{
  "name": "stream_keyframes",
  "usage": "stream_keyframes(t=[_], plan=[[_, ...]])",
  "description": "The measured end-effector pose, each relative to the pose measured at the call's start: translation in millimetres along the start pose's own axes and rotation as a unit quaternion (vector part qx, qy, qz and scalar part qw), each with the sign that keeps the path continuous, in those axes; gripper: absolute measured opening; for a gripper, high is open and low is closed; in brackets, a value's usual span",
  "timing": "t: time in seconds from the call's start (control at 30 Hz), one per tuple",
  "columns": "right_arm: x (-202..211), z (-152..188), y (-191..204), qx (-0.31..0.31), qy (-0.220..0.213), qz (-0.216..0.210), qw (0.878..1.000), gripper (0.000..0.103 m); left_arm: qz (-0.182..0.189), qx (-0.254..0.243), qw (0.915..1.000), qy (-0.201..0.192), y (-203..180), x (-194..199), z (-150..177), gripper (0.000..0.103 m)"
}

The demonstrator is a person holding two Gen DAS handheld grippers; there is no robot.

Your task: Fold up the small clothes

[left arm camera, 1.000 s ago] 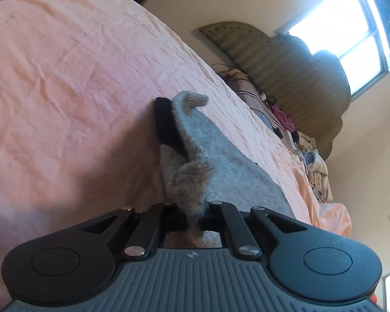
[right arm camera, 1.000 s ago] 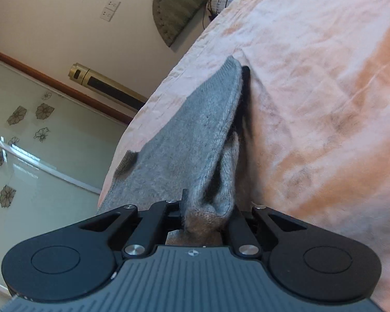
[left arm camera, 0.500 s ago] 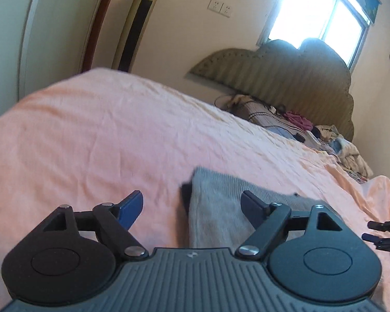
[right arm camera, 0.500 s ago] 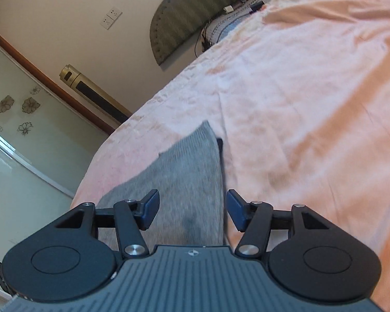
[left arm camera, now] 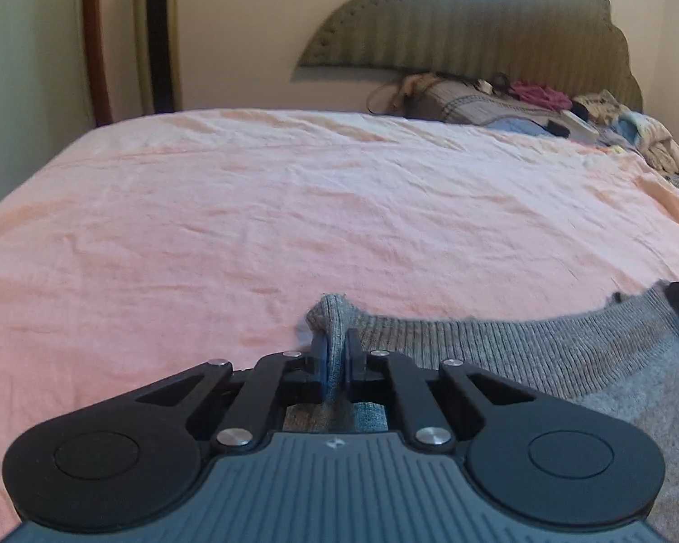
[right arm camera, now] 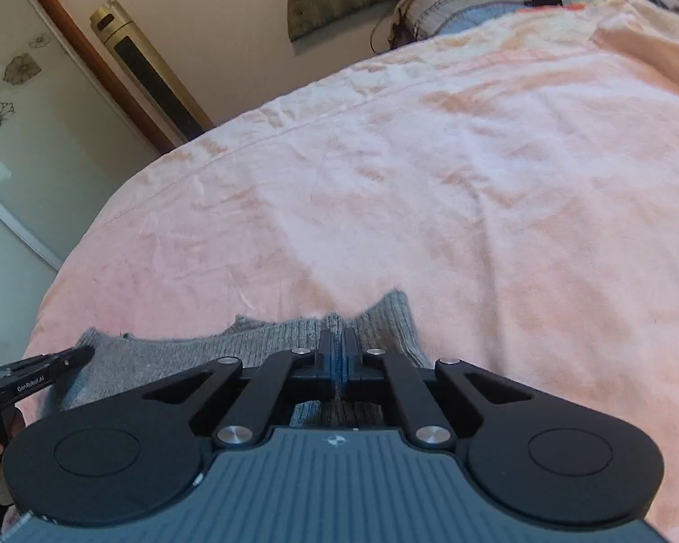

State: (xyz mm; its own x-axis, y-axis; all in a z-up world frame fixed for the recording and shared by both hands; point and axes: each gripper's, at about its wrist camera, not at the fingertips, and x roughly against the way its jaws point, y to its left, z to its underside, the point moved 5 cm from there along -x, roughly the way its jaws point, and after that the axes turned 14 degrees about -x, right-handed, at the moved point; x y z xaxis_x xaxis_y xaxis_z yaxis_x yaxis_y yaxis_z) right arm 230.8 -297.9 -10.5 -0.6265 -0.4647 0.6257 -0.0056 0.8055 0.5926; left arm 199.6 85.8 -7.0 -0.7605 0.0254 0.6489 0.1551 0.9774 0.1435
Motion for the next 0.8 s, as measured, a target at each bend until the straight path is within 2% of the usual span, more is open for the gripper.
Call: stream_keyframes(t=[0.07,0.13,0.2,0.23,0.3,0.33,0.37,0.4,0.43,0.47,0.5,0.6,0.63,0.67,0.7,0.8], plan=[[7.3,-7.8,-7.3,-0.032,-0.035,-0.020,0.999,0.009,-0.002,0.017,0.9995,0.027,11.2,-9.0,10.1,0.006],[-4.3,-6.6,-23.7,-0.045,-0.027,0.015,0.998,0.009,-0.011,-0.007,0.9998,0.017,7.1,-5.5,15.4,0.006],[-6.5,2.8,-26.0,-0.047,-0.025,0.015,0.998,0.012,-0.014,-0.024,0.9995,0.012,-2.1,6.8,12.7,0.009],[0.2,6.1,-22.9,-0.048,-0.037,0.013,0.998,0.018,-0.016,-0.027,0.9995,0.004,-4.2,16.3,10.7,0.009],[20.8,7.9,-14.2,-0.045,-0.073,0.020,0.996,0.055,-0.038,-0.033,0.9985,-0.021,-7.4,43.4,4.2,0.011],[35.7,9.5,-6.4,-0.035,-0.110,0.022,0.993,0.060,-0.041,-0.030,0.9979,-0.040,-10.2,56.9,0.7,0.012],[46.3,12.1,1.5,-0.025,-0.132,0.017,0.991,0.060,-0.029,-0.023,0.9976,-0.058,-15.4,68.2,-3.1,0.015],[50.6,15.9,10.3,-0.016,-0.130,0.006,0.991,0.060,-0.010,-0.022,0.9976,-0.066,-23.2,73.5,-6.5,0.023],[49.4,20.3,18.9,-0.007,-0.116,-0.002,0.993,0.061,0.007,-0.025,0.9977,-0.062,-34.0,73.9,-8.7,0.029],[44.0,25.5,27.9,0.005,-0.100,-0.003,0.995,0.063,0.018,-0.033,0.9978,-0.054,-46.5,69.7,-10.1,0.040],[36.4,31.0,34.5,0.019,-0.087,0.001,0.996,0.067,0.018,-0.043,0.9980,-0.043,-57.3,62.6,-8.4,0.043],[6.7,45.3,35.7,0.060,-0.057,0.060,0.995,0.072,0.007,-0.058,0.9981,0.018,-71.0,28.4,11.6,0.044],[-1.8,51.3,25.6,0.065,-0.050,0.096,0.992,0.073,0.004,-0.055,0.9985,0.001,-66.0,23.7,19.4,0.050],[0.4,56.6,21.1,0.097,-0.078,0.093,0.988,0.070,0.000,-0.051,0.9987,-0.008,-59.6,22.9,25.0,0.057],[0.7,61.1,15.5,0.123,-0.086,0.099,0.984,0.071,0.010,-0.039,0.9991,-0.011,-50.6,24.5,28.3,0.057],[1.7,60.5,11.4,0.117,-0.093,0.100,0.984,0.071,-0.003,-0.040,0.9992,-0.008,-45.8,21.7,27.5,0.059]])
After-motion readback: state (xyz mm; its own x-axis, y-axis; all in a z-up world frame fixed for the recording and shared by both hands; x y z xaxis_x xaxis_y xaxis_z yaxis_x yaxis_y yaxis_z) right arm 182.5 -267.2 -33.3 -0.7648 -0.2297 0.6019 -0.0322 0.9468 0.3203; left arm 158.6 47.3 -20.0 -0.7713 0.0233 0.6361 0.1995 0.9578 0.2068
